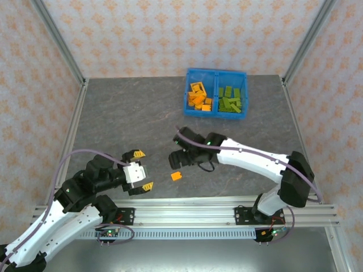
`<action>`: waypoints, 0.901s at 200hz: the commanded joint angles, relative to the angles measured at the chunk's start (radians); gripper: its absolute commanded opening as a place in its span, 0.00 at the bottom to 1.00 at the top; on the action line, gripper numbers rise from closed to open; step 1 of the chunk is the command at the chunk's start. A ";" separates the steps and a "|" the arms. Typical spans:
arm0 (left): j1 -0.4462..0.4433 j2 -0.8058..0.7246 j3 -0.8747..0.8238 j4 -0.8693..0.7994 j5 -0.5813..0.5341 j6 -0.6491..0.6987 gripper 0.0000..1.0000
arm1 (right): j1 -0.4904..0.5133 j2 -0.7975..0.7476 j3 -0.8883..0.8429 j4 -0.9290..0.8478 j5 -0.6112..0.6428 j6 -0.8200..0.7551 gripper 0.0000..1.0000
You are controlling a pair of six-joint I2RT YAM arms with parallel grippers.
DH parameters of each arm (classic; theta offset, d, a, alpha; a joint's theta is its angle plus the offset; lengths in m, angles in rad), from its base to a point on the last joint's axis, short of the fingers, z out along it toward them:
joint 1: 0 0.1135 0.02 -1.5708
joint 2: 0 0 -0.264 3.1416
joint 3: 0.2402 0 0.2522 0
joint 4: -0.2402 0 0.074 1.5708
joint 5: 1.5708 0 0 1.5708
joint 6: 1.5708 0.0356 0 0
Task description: Sort the legos into containers by color
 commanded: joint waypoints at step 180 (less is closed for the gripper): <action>-0.003 -0.052 -0.090 -0.015 0.000 0.092 1.00 | 0.106 0.332 0.017 0.125 0.083 0.117 0.40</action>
